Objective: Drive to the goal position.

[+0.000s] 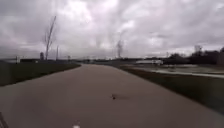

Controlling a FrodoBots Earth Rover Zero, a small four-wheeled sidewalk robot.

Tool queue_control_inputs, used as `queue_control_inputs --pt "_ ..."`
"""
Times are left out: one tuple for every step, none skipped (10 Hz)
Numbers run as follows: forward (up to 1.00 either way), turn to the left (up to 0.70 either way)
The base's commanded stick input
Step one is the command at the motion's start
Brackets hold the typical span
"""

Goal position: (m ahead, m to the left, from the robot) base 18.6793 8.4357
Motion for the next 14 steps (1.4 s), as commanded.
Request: queue_control_inputs --pt "1.0 0.0" --pt "1.0 0.0" --pt "1.0 0.0" --pt "1.0 0.0" --pt "1.0 0.0" --pt "1.0 0.0" --pt "1.0 0.0" --pt "1.0 0.0" --pt "1.0 0.0" --pt "1.0 0.0" --pt "1.0 0.0" --pt "1.0 0.0" --pt "1.0 0.0" --pt "1.0 0.07"
